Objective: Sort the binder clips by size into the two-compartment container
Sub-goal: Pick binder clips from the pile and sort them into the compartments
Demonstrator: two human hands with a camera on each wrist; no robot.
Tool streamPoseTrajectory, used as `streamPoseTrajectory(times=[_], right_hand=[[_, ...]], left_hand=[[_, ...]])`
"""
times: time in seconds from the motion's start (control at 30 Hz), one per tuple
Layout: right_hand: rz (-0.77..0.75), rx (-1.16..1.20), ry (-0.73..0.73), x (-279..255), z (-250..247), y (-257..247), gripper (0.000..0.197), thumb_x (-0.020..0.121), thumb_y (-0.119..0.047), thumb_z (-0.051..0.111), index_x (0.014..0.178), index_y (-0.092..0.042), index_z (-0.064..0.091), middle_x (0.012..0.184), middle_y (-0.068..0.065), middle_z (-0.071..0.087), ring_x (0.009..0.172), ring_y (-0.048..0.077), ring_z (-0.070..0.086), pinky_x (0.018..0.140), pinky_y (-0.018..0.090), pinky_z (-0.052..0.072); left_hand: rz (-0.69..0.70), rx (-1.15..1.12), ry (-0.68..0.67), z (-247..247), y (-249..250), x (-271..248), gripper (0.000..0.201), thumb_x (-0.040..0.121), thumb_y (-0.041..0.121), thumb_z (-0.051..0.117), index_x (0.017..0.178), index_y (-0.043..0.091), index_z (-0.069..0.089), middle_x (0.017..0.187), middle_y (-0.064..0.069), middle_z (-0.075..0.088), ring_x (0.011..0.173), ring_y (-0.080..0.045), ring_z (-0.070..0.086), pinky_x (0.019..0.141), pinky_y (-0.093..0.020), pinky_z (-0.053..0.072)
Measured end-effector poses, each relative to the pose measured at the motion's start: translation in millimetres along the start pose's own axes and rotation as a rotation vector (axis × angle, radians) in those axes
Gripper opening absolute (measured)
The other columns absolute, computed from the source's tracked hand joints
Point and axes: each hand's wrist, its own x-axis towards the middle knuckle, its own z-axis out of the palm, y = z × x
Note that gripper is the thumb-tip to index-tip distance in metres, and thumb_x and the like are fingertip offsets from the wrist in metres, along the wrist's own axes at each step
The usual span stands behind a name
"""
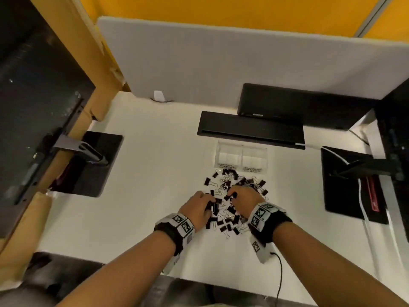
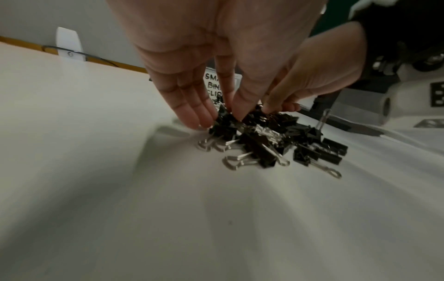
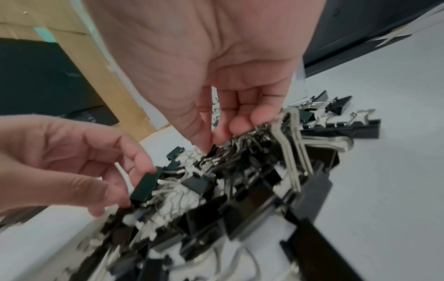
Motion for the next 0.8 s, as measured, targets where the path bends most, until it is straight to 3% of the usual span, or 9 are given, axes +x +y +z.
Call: streamPoseTrajectory(times=[0.1,0.2,0.33,0.43,0.53,0.67,0.8], right_hand=[[0.011,0.073,0.027,-0.4,-7.4,4.9,0.021,0.090,-0.014,0.050,0.101,-0.026,0.064,0.087,-0.003,0.066,0.058,0.009,0.057,0.054,0.021,0.049],[-0.003,0.065,0.056,2.0,-11.1,0.1,0.019,0.091,-0.016,0.051,0.104,-0.022,0.063,0.073,-0.012,0.053,0.058,0.007,0.051,0.051,0.018,0.041],[-0.063,-0.033,0.039,9.4,-4.0,-11.8,0.025,0.088,-0.009,0.052,0.109,-0.017,0.064,0.094,-0.003,0.053,0.083,0.011,0.049,0.072,0.023,0.044],[-0.095,-0.093,0.005,15.6,4.5,-17.4,0.024,0.088,-0.009,0.052,0.107,-0.016,0.065,0.097,-0.001,0.052,0.093,0.016,0.052,0.084,0.030,0.049],[-0.120,-0.147,-0.020,23.7,12.6,-27.4,0.027,0.090,-0.012,0.050,0.115,-0.014,0.062,0.118,0.006,0.056,0.112,0.022,0.052,0.095,0.037,0.048],[-0.174,-0.253,0.001,31.0,22.4,-42.1,0.030,0.093,-0.017,0.049,0.122,-0.014,0.056,0.126,0.007,0.052,0.123,0.024,0.042,0.097,0.039,0.045],[-0.174,-0.345,-0.020,34.1,24.8,-46.5,0.030,0.093,-0.015,0.049,0.121,-0.006,0.055,0.124,0.011,0.051,0.122,0.025,0.043,0.094,0.037,0.046]], left_hand=[[-0.038,-0.065,0.090,-7.7,-2.1,4.6,0.021,0.089,0.008,0.050,0.108,0.016,0.054,0.101,0.000,0.044,0.081,-0.014,0.051,0.079,-0.029,0.050],[-0.049,-0.064,0.141,-13.1,-3.5,11.8,0.020,0.088,0.009,0.052,0.108,0.014,0.054,0.104,-0.005,0.048,0.089,-0.021,0.055,0.084,-0.034,0.050],[-0.053,0.007,0.088,-12.0,-3.9,21.5,0.026,0.090,0.009,0.050,0.115,0.011,0.054,0.113,-0.010,0.049,0.100,-0.025,0.054,0.089,-0.036,0.049],[-0.077,0.050,0.079,-9.4,-3.9,27.1,0.024,0.090,0.009,0.050,0.113,0.008,0.056,0.113,-0.011,0.050,0.101,-0.027,0.055,0.086,-0.038,0.049],[-0.079,0.066,0.096,-9.3,-4.0,28.8,0.018,0.088,0.011,0.054,0.106,0.006,0.055,0.112,-0.012,0.051,0.101,-0.027,0.053,0.080,-0.033,0.045],[-0.083,0.027,0.131,-15.6,-6.1,22.9,0.004,0.088,0.011,0.054,0.087,0.011,0.049,0.095,-0.009,0.055,0.084,-0.021,0.050,0.069,-0.029,0.038],[-0.199,-0.215,0.250,-24.4,-11.9,10.9,0.010,0.083,0.006,0.049,0.079,0.014,0.044,0.072,0.002,0.050,0.063,-0.014,0.045,0.058,-0.025,0.040]])
